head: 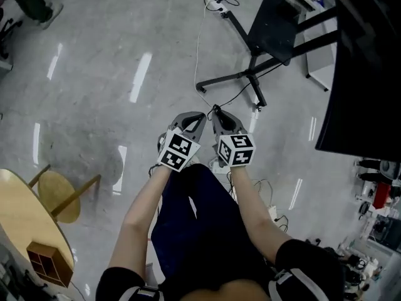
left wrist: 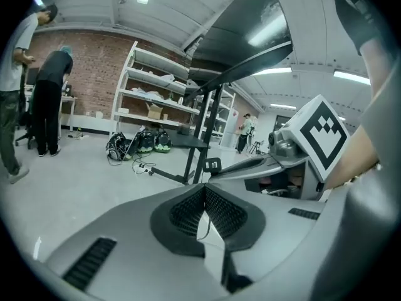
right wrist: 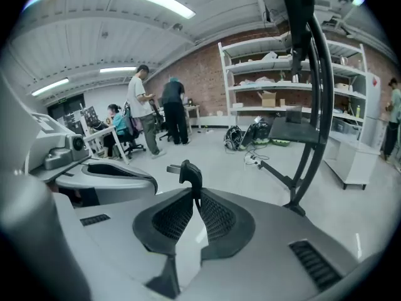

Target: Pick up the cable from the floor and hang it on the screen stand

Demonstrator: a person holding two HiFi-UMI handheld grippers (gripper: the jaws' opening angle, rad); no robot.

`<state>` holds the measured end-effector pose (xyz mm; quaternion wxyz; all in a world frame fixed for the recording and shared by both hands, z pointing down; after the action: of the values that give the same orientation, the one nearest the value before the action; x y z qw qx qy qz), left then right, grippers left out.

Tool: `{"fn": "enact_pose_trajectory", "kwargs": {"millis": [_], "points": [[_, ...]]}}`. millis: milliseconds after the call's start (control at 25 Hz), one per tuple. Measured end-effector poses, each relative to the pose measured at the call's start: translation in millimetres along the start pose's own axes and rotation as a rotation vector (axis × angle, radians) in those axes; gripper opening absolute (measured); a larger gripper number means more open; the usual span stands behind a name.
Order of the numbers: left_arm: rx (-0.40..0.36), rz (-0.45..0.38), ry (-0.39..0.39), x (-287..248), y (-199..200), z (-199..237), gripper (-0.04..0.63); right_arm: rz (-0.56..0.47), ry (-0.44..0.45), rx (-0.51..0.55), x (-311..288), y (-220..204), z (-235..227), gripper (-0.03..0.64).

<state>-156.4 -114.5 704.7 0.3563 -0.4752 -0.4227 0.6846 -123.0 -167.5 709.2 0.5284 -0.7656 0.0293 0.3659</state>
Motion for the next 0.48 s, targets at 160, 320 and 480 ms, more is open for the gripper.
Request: {"fn": "enact_pose_trajectory", "kwargs": {"millis": [160,320,480], "points": [[-0.042,-0.007,-0.069,-1,51,-28,0.008,-0.063,-0.032,-0.029,43,37,-11,0.055],[-0.076,0.003,-0.127,-8,84,-61,0.006,-0.094,-0.062,-0.052,80,59,-24,0.055],[-0.097,0.010,-0.178,-9,108,-91,0.006,-0.143,-0.099,-0.086,113,76,-30,0.055]]}}
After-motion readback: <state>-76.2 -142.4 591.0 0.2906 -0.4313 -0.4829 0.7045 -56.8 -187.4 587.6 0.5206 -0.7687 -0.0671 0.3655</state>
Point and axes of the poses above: the fingertips, and each gripper's own axes: x backward along the fingers, z to its left, y out of its top, the point moved 2 cm from there along x, backward along the fingers, and after that the axes turned 4 degrees about -x, right-handed, at the moved point
